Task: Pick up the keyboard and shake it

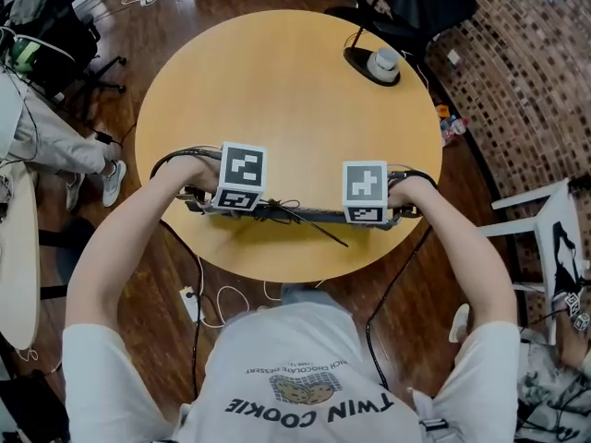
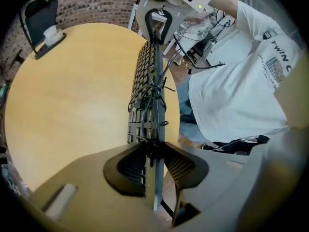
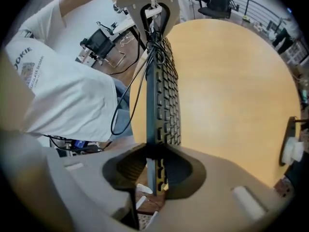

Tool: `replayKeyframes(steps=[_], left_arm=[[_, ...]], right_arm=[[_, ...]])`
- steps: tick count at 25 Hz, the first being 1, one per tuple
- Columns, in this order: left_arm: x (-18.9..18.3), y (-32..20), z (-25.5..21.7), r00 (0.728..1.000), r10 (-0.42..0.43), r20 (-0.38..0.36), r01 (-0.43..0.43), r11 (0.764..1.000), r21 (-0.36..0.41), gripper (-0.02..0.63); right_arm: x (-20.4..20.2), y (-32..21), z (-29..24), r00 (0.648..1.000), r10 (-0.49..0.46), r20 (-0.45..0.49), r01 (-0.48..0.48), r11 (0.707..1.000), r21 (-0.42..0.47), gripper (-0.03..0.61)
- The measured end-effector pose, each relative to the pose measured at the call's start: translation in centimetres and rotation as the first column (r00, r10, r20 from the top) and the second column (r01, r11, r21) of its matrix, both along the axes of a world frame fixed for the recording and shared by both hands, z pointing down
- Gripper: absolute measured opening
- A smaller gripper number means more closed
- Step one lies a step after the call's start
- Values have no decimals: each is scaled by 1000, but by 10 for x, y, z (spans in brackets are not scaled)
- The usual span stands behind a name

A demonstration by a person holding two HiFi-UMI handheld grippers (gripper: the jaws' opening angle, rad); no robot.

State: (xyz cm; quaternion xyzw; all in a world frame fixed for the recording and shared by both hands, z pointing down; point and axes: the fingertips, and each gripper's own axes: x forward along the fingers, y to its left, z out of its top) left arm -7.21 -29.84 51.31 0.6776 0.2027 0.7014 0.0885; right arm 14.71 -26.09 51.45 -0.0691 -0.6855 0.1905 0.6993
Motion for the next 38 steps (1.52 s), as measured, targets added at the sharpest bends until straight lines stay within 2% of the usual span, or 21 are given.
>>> replayKeyframes(steps=[4, 6, 13, 17, 20, 31, 38], left_arm=[[1, -18, -4, 999, -3, 36, 4, 999, -46, 115], [4, -25, -4, 999, -4, 40, 6, 998, -55, 112], [11, -61, 1, 1000, -5, 25, 6, 1000, -22, 108], [15, -86, 12, 1000, 2, 14, -3, 997, 71, 103], [17, -97, 22, 999, 12, 36, -15, 996, 90, 114], [18, -125, 55, 997, 13, 74, -12, 1000, -16, 126], [18, -135, 70, 992, 24, 125, -18, 999, -49, 133]], right_arm=[[1, -16, -3, 999, 27, 25, -23, 990, -138, 104], [3, -24, -3, 999, 26, 39, -19, 984, -178, 106], [7, -66, 3, 995, 32, 92, -17, 986, -168, 106], [10, -85, 18, 995, 23, 94, -9, 989, -151, 104], [13, -96, 27, 994, 33, 102, -13, 982, -189, 103], [14, -128, 52, 982, 107, 155, -50, 941, -335, 107], [14, -142, 67, 981, 120, 150, -60, 934, -353, 114]])
